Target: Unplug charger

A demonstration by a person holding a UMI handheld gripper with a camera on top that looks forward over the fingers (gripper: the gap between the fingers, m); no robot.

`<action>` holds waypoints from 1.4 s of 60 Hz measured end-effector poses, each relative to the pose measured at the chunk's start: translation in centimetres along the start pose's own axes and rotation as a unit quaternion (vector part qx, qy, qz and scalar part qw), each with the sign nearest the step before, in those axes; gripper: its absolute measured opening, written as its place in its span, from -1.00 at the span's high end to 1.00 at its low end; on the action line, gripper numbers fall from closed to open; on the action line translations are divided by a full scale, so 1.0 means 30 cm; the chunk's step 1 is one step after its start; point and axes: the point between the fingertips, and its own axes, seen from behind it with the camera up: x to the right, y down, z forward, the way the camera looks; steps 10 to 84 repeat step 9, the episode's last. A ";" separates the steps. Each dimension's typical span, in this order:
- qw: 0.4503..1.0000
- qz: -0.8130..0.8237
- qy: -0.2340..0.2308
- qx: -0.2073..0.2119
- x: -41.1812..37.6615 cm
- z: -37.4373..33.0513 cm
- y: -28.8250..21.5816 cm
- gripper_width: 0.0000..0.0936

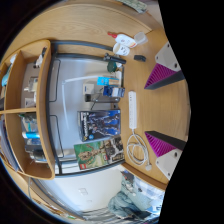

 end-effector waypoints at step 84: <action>1.000 -0.001 0.000 0.000 -0.013 -0.012 0.011 -0.80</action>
